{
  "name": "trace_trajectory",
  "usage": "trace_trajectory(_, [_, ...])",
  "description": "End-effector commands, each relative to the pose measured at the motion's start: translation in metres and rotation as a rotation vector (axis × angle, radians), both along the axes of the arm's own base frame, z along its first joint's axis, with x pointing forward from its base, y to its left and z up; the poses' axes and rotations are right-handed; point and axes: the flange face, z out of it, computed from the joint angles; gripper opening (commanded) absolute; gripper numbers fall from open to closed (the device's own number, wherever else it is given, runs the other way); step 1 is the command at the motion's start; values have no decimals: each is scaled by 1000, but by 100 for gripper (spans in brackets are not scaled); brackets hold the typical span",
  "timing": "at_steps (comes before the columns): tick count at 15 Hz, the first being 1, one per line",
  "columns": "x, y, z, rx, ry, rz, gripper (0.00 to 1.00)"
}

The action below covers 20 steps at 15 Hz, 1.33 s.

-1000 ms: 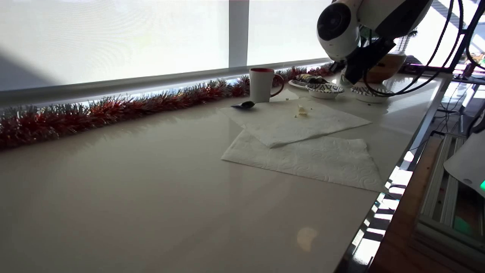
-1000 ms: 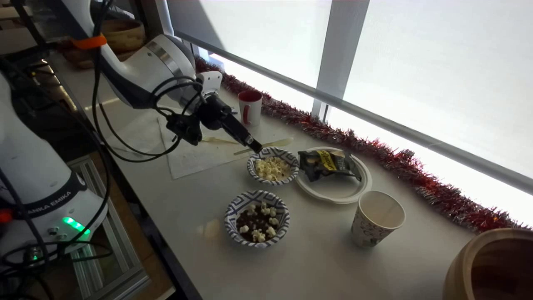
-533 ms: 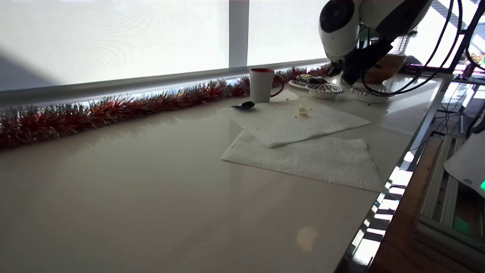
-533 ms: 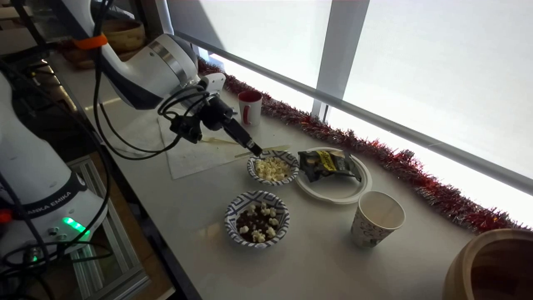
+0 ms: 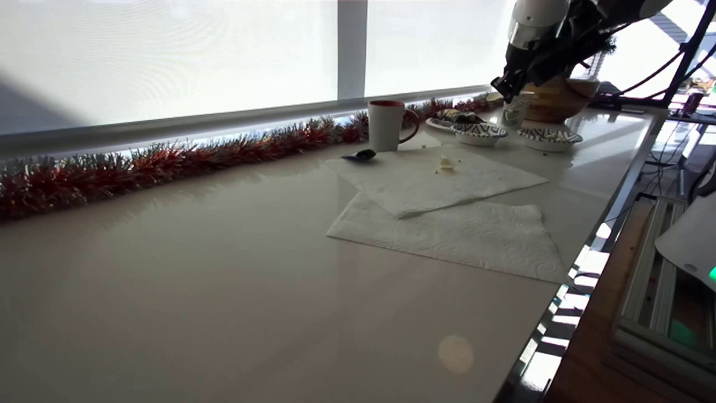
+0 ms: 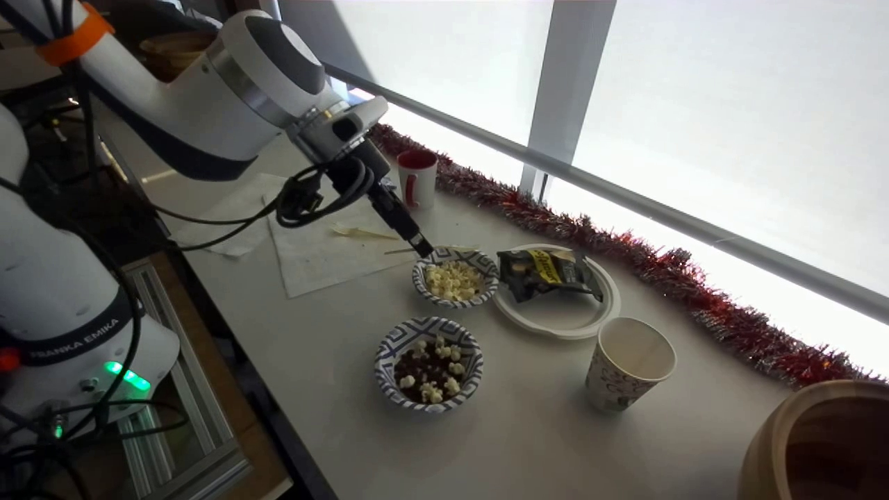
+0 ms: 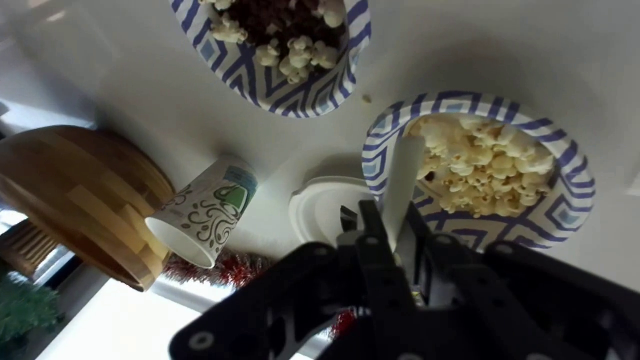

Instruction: Use the spoon to shift some of the black and white cereal to the other bowl

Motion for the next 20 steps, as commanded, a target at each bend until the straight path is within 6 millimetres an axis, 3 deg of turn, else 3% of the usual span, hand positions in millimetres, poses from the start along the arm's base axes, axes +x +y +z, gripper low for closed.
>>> trace_trajectory(1, [-18, -32, 16, 151, -4, 110, 3])
trace_trajectory(4, [-35, -52, 13, 238, -11, 259, 3])
trace_trajectory(6, [-45, -50, 6, 295, -24, 358, 3])
trace_trajectory(14, [-70, 30, -23, 468, 95, 788, 3])
trace_trajectory(18, [-59, 59, -37, 506, 160, 858, 3])
trace_trajectory(20, [-50, 66, -35, 515, 145, 864, 3])
